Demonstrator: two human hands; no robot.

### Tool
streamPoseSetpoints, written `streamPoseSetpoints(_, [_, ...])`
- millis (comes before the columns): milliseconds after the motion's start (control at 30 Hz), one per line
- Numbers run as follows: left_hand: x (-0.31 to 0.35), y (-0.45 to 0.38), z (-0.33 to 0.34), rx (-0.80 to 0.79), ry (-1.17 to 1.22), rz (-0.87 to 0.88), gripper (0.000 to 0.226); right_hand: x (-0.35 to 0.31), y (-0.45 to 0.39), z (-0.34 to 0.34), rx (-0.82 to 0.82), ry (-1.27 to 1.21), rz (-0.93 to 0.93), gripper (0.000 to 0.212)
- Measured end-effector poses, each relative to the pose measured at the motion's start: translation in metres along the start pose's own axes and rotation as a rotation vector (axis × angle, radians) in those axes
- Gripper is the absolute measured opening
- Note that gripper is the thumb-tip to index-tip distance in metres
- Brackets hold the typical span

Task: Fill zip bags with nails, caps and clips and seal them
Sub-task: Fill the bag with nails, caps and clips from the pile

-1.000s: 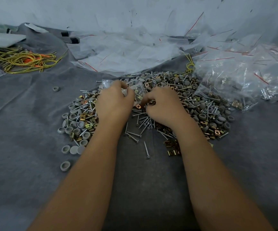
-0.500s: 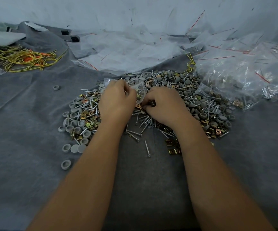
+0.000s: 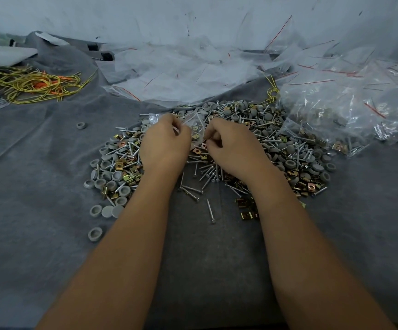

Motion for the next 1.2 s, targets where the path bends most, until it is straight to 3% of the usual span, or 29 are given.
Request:
streamPoseSetpoints(133, [-0.003,-0.001,0.0,0.008,0.023,-0.008,0.012,0.0,0.0,0.012,-0.134,0.138,0.003,0.022])
streamPoseSetpoints(533, [-0.003,0.0,0.0,-0.003,0.059,-0.02,0.013,0.009,-0.004,0.013,-0.158,0.139,0.04,0.028])
streamPoseSetpoints(700, [-0.007,0.0,-0.003,0.015,0.104,-0.045,0.013,0.002,-0.003,-0.006,0.051,0.096,-0.003,0.019])
streamPoseSetpoints(800, [-0.005,0.001,-0.003,0.001,0.094,-0.025,0.013,0.006,0.001,-0.025,0.219,-0.044,0.041,0.009])
streamPoseSetpoints(900, [0.0,0.001,-0.002,-0.018,0.065,0.013,0.01,0.003,0.003,-0.036,0.326,-0.194,0.034,0.013])
streamPoseSetpoints(1100, [0.008,0.004,-0.005,0.015,0.046,0.098,0.01,0.004,0.003,-0.034,0.35,-0.467,0.06,0.016])
streamPoseSetpoints(1200, [0.014,0.005,-0.007,0.03,0.1,0.146,0.01,0.001,0.001,-0.029,0.297,-0.354,0.035,0.01])
Point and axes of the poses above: each hand's wrist, its own y-axis away from the middle knuckle, its own z-axis out of the palm, x = y × z, the point moved 9 cm from there along -y, towards the middle knuckle, and after that the axes turned 14 degrees about -y, right-handed, at the moved point
